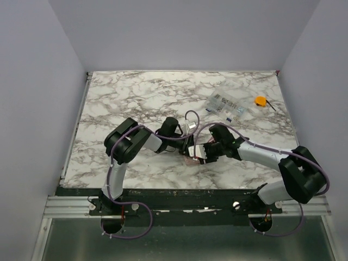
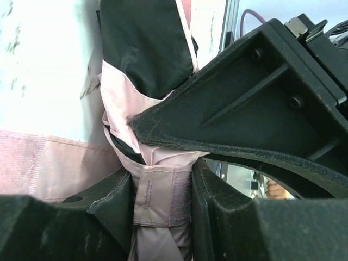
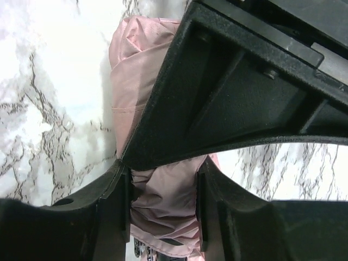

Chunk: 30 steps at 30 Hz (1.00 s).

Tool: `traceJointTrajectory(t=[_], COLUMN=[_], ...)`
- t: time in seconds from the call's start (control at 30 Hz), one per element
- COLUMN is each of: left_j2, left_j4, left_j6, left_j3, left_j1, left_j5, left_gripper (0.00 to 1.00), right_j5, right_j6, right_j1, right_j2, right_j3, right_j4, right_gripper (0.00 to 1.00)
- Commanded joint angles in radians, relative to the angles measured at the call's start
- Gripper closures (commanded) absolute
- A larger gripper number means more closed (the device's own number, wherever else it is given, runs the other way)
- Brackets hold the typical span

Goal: Put away the umbrella

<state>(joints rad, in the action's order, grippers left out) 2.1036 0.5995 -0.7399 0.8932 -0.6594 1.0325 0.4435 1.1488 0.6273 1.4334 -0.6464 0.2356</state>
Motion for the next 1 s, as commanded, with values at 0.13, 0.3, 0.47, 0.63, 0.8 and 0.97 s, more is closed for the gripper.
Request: traceJointTrajectory(t=[0.13, 0.3, 0.47, 0.63, 0.8, 0.97], left_j2=[-0.252, -0.494, -0.827, -0.990, -1.012, -0.898], left_j4=[0.119, 0.083, 0.147, 0.300, 0.168, 0.069], left_j6=[-0.085, 0.025, 0.280, 0.467, 0.835, 1.060], left_j3=[-0.317, -0.369, -0.619, -0.782, -0.741, -0.630], left_j1=[0.073, 0.091, 0.064, 0.018, -0.223, -0.371], left_j5=[-0.267, -0.375, -0.593, -0.584, -0.728, -0.888], left_gripper=[0.46, 0.38, 0.37, 0.35, 0.29, 0.29], right_j5=[-0.056, 0.009, 0.087, 0.139, 0.152, 0.133], right_j6=[-0.067, -0.080, -0.064, -0.039, -0.063, -0.072], right_j1=[0.003, -0.012, -0.040, -0.089, -0.135, -0.143], right_j2=[0.208, 0.314, 0.428, 0.613, 0.720, 0.726], right_j3=[-0.031, -0.167, -0.271, -0.433, -0.542, -0.552], right_j4=[0.318, 0.470, 0.604, 0.762, 0.825, 0.819], right_gripper=[1.00, 1.00, 1.00, 1.00, 1.00, 1.00])
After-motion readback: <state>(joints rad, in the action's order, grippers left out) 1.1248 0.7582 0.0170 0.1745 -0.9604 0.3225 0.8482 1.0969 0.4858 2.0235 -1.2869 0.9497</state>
